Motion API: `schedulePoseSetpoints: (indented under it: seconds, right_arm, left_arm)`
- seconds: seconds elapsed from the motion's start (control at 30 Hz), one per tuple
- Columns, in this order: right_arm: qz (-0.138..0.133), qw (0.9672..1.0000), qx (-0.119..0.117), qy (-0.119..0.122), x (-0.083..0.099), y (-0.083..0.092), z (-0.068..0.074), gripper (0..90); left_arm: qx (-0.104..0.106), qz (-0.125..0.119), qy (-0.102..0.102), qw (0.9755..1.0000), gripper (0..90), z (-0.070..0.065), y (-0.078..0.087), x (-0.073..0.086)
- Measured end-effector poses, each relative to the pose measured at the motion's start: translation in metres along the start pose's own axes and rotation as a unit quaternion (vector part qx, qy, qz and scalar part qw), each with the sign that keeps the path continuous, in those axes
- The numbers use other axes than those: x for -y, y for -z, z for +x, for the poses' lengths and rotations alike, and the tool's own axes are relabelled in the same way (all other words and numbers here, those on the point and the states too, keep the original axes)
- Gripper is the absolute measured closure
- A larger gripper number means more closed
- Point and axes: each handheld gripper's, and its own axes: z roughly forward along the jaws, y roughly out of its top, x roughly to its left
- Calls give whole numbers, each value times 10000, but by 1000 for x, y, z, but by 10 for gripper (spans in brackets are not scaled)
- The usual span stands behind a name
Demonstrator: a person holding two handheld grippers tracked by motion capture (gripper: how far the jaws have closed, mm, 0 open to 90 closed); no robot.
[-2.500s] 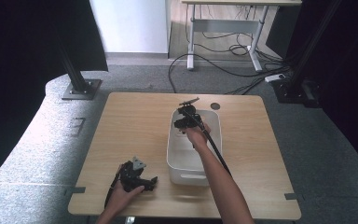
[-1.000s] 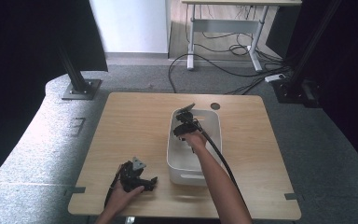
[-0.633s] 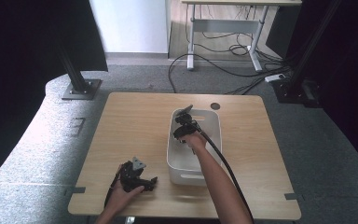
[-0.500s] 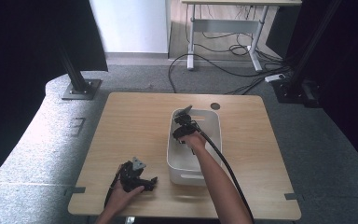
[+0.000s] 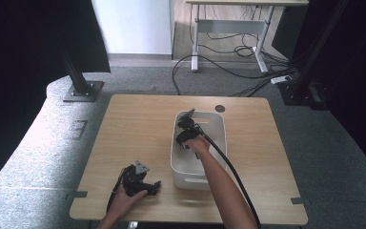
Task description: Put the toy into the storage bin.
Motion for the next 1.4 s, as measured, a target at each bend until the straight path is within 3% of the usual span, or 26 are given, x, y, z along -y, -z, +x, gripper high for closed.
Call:
schedulePoseSetpoints:
  seconds: [0.77, 1.13, 1.4]
  right_arm:
    - [-218, 9997, 57, -116, -1, 7, 0, 478]
    - [-560, 9978, -163, -328, -1, 26, -6, 414]
    - [-724, 9969, -215, -221, 2, 44, -8, 395]
  left_arm:
    - [-6, 1, 4, 10000, 12, 0, 0, 1]
    - [-34, 2, 38, 10000, 13, -1, 1, 1]
    - [-41, 3, 37, 10000, 12, 0, 1, 1]
